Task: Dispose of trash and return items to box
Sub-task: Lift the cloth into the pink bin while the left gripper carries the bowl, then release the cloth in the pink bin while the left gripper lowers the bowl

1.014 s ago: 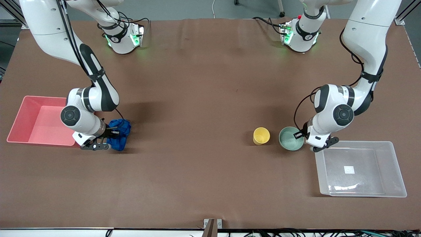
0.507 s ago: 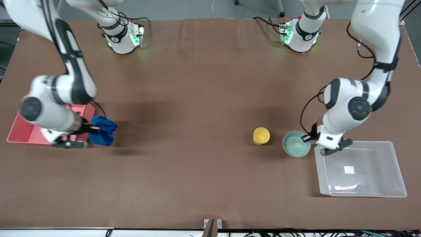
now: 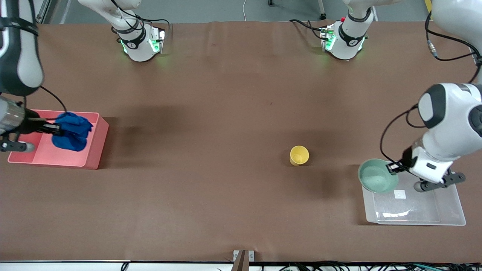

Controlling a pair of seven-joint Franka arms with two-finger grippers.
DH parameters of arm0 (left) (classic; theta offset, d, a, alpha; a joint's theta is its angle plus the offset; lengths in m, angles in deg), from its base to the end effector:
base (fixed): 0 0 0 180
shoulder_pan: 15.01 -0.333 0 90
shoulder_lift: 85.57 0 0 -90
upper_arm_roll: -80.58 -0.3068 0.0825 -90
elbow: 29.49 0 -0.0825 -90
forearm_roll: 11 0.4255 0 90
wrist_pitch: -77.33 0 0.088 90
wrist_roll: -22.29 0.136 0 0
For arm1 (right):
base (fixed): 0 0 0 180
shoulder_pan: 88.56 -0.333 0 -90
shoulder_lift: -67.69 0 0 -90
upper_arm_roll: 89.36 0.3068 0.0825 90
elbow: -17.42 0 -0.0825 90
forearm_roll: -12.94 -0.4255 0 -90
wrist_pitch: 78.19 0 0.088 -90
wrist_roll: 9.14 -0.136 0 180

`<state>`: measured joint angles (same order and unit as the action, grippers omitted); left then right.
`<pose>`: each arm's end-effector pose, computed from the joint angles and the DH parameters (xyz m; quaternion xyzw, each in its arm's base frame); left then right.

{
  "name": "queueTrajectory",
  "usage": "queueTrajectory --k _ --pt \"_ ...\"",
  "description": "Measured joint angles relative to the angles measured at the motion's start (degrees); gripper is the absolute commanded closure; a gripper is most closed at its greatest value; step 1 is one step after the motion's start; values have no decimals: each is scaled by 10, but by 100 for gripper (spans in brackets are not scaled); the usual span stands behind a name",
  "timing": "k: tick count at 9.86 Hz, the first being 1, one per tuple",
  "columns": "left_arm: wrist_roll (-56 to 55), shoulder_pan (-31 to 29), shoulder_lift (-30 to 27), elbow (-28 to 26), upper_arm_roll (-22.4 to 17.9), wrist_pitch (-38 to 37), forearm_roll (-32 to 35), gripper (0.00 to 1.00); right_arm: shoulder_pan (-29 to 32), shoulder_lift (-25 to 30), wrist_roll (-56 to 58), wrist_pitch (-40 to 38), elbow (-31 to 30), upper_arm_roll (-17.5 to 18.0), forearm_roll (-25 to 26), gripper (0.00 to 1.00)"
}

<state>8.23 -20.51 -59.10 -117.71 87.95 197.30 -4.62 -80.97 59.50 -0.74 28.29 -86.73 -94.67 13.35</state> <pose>0.7320 -0.0053 0.3431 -0.9947 -0.0887 -0.0507 0.0144 0.6083 -0.1386 0.3956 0.9979 -0.0379 -0.0518 0.0004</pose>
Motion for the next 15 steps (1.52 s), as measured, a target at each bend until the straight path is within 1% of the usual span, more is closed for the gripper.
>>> queueTrajectory --k 2,4,7,9,10,11,12,13,14,15 --pt "79 -35 52 38 -1 1 4 100 45 -1 47 5 -19 -1 0 99" --pt "124 -56 86 59 -1 8 7 100 64 -3 64 45 -48 -1 0 99" --pt "129 -73 121 70 -1 10 7 99 67 -18 64 122 -89 0 0 98" --pt "124 -73 140 70 -1 10 7 99 69 -36 64 154 -101 0 0 98" --pt "121 -73 148 70 0 10 7 95 73 -46 64 165 -102 0 0 97" --pt "118 -73 156 70 0 10 6 84 77 -55 64 176 -103 -1 0 94" --pt "117 -75 165 70 0 10 5 69 79 -64 64 187 -104 -1 0 83" --pt "117 -77 172 71 0 10 4 33 80 -72 64 194 -104 0 0 57" --pt "117 -78 175 71 0 10 4 0 80 -75 64 198 -104 0 0 29" --pt "117 -78 175 73 0 11 4 0 80 -76 64 199 -103 0 0 6"
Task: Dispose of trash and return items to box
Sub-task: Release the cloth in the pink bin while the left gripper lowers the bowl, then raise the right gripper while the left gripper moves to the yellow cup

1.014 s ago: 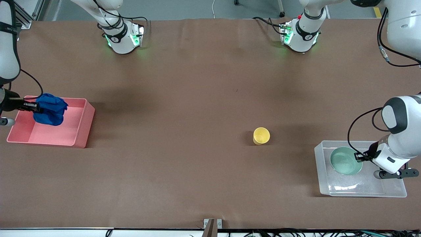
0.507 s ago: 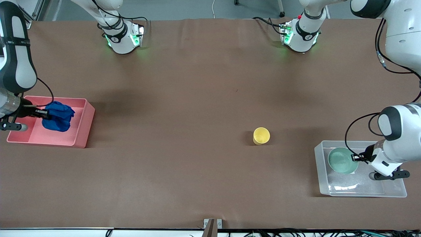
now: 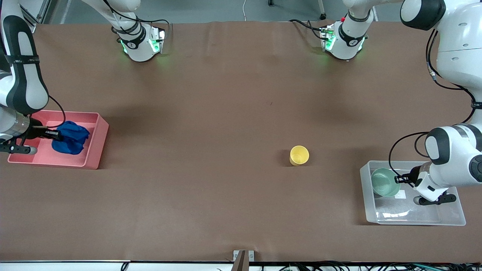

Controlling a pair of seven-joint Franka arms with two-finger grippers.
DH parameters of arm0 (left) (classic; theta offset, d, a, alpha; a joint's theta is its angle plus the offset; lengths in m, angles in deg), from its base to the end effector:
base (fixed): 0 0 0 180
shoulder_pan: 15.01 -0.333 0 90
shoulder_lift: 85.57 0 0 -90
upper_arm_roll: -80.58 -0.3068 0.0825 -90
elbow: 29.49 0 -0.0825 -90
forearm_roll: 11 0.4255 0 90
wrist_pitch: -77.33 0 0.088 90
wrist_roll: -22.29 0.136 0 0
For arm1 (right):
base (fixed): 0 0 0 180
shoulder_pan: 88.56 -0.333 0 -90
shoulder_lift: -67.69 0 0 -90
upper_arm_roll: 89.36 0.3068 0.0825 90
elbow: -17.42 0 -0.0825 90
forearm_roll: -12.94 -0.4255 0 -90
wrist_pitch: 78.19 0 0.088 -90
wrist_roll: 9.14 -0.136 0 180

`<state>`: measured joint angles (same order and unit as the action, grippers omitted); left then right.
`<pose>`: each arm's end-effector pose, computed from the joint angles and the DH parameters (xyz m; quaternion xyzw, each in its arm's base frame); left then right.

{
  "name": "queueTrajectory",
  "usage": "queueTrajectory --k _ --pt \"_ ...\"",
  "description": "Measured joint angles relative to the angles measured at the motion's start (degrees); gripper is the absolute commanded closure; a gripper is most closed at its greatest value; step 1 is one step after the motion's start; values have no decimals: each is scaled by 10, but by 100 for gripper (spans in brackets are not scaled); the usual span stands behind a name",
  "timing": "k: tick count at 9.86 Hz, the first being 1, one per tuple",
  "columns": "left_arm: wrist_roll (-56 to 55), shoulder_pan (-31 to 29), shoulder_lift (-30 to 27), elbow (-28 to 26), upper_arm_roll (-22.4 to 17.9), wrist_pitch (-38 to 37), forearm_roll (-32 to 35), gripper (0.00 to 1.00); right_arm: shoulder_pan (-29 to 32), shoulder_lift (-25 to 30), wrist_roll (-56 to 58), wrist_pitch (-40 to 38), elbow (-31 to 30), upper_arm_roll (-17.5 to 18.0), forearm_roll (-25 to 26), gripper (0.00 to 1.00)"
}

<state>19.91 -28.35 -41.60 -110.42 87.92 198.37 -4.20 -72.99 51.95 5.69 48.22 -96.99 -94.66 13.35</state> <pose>0.7414 0.0998 0.1825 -0.9979 -0.0573 0.0303 0.0040 0.5793 -0.2211 0.2539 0.9982 -0.0491 -0.0352 0.0048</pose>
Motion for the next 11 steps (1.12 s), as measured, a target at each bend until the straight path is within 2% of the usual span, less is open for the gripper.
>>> queueTrajectory --k 2,5,8,11 --pt "1 0 -8 14 2 0 0 0 0 0 0 1 13 1 0 0" --pt "0 20 -52 19 11 -16 0 0 -2 4 0 -2 46 6 0 0" --pt "-98 92 -94 19 16 -111 0 0 -28 29 -5 -90 109 12 0 0" --pt "-207 154 -116 -15 32 -133 0 0 -69 90 -28 -173 142 13 0 0"
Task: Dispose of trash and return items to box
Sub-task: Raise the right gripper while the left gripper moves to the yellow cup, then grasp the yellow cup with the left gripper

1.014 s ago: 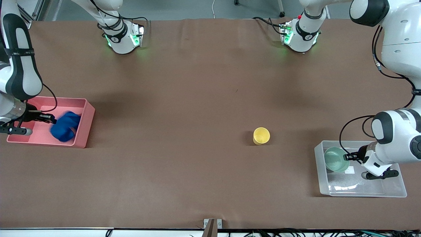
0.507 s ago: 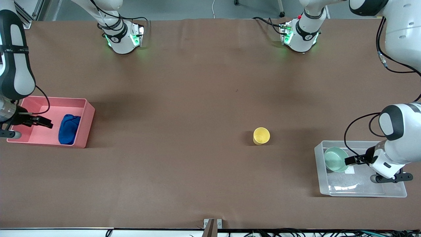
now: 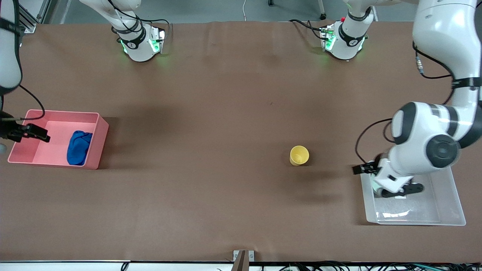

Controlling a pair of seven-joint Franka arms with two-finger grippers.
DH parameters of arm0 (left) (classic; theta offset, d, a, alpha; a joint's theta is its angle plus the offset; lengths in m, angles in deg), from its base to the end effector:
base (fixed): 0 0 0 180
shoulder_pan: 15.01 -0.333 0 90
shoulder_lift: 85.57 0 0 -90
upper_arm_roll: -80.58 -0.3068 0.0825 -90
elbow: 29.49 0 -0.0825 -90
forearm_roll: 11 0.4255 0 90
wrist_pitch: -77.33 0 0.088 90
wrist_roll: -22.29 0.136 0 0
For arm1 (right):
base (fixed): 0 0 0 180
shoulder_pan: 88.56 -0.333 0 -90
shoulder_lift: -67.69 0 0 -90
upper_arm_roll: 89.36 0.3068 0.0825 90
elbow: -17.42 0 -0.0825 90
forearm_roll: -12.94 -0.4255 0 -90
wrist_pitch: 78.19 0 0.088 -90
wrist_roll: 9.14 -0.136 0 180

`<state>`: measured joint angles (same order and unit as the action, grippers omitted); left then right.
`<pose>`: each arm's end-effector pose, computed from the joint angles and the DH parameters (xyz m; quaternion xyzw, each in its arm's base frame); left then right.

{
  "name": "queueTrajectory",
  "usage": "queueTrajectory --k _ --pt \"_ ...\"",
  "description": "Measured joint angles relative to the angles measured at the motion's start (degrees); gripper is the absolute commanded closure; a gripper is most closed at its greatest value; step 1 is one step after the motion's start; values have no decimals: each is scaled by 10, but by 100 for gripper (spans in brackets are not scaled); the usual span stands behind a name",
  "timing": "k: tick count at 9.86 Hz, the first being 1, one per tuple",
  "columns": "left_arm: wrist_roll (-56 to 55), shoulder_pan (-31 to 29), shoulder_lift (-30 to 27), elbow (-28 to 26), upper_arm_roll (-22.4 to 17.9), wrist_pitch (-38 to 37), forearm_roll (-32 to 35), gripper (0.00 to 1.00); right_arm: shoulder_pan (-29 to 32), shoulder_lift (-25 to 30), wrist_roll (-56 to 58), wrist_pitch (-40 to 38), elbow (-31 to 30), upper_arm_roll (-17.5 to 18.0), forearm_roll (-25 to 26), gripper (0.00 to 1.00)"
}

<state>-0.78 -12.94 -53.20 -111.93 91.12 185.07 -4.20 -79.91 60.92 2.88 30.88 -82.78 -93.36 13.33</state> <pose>0.7144 -0.1294 0.3037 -0.9951 -0.0809 0.0523 0.0227 0.6266 -0.1400 0.4502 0.9998 -0.0041 0.0165 0.0111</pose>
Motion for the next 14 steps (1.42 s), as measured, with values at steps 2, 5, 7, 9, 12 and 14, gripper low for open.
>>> queueTrajectory --k 2,5,7,9,12,14 --pt "-44 24 0 -33 5 22 0 0 -31 55 -30 -60 1 2 0 0" --pt "-98 32 1 -88 41 89 0 4 -42 104 -36 -116 10 12 0 0" --pt "-141 44 2 -135 52 163 0 11 -45 108 -52 -175 77 19 0 0" --pt "-170 64 12 -157 52 197 0 28 -53 109 -59 -216 126 21 0 0" --pt "-176 71 27 -158 53 206 0 82 -73 104 -78 -246 123 21 0 0" --pt "-176 71 28 -158 53 206 0 98 -81 102 -82 -245 119 21 0 0"
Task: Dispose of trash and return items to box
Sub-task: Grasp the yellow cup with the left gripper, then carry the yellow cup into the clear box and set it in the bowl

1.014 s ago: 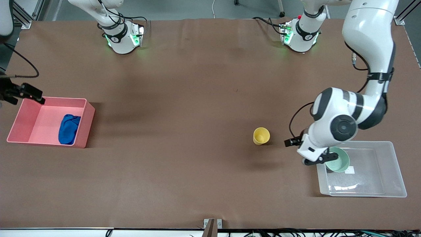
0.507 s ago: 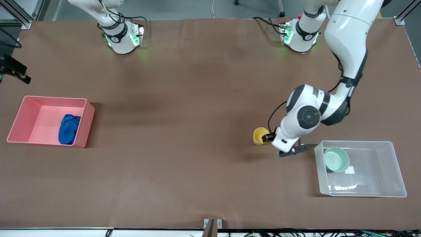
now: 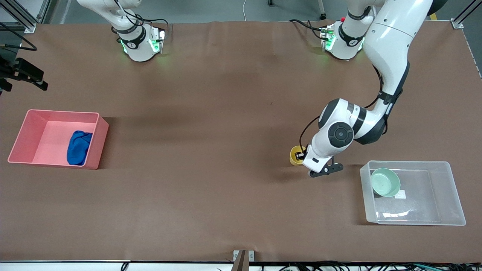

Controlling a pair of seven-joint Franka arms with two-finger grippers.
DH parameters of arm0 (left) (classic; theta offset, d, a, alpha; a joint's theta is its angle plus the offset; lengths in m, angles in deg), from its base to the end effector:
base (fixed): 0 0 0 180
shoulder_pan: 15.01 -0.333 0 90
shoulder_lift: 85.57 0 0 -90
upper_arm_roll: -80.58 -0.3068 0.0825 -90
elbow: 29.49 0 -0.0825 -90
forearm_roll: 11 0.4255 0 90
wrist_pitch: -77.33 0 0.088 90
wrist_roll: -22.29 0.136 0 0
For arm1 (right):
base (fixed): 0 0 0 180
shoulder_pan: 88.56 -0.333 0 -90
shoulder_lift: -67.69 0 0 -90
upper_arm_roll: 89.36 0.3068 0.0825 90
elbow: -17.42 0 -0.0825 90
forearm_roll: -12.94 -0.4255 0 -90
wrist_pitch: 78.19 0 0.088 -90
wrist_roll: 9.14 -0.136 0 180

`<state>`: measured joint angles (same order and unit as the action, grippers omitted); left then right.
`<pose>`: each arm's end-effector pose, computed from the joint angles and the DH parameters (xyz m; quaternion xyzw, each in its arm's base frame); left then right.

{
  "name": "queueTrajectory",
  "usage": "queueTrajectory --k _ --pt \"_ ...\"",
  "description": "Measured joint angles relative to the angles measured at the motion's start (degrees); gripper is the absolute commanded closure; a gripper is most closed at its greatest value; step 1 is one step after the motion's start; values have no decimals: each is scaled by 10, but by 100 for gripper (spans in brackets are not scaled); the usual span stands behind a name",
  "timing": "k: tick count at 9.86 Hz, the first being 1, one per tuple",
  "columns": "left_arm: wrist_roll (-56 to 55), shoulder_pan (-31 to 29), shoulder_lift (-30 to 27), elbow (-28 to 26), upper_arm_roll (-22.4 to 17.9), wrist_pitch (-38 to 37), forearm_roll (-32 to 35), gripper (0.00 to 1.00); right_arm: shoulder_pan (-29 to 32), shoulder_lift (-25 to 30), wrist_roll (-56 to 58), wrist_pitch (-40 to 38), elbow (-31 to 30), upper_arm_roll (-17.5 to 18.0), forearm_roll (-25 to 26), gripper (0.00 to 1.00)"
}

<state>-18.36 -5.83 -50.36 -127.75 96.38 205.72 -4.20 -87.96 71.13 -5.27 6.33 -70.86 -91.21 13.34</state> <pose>0.6305 -0.2779 0.1737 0.9918 0.1194 -0.0449 0.0119 0.5670 -0.0258 0.6281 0.9999 0.0121 -0.0029 0.0023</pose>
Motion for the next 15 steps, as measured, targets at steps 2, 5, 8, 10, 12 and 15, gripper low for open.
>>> queueTrajectory --k 2,5,8,10,12,15 --pt "0 0 -1 3 0 3 0 100 -1 -2 0 1 0 0 0 0" --pt "5 -7 -29 44 -2 -33 0 100 -1 -4 0 19 0 0 0 0" --pt "97 -54 -58 138 -10 -136 1 99 -1 -12 0 31 0 0 0 0" --pt "208 -113 -57 154 -12 -146 32 100 -1 -18 0 34 0 -1 0 0" --pt "317 -170 -50 162 -12 -146 53 100 -1 -21 0 34 0 -1 0 0" --pt "437 -227 -33 176 -13 -141 55 99 -1 -23 0 34 0 -2 0 0"
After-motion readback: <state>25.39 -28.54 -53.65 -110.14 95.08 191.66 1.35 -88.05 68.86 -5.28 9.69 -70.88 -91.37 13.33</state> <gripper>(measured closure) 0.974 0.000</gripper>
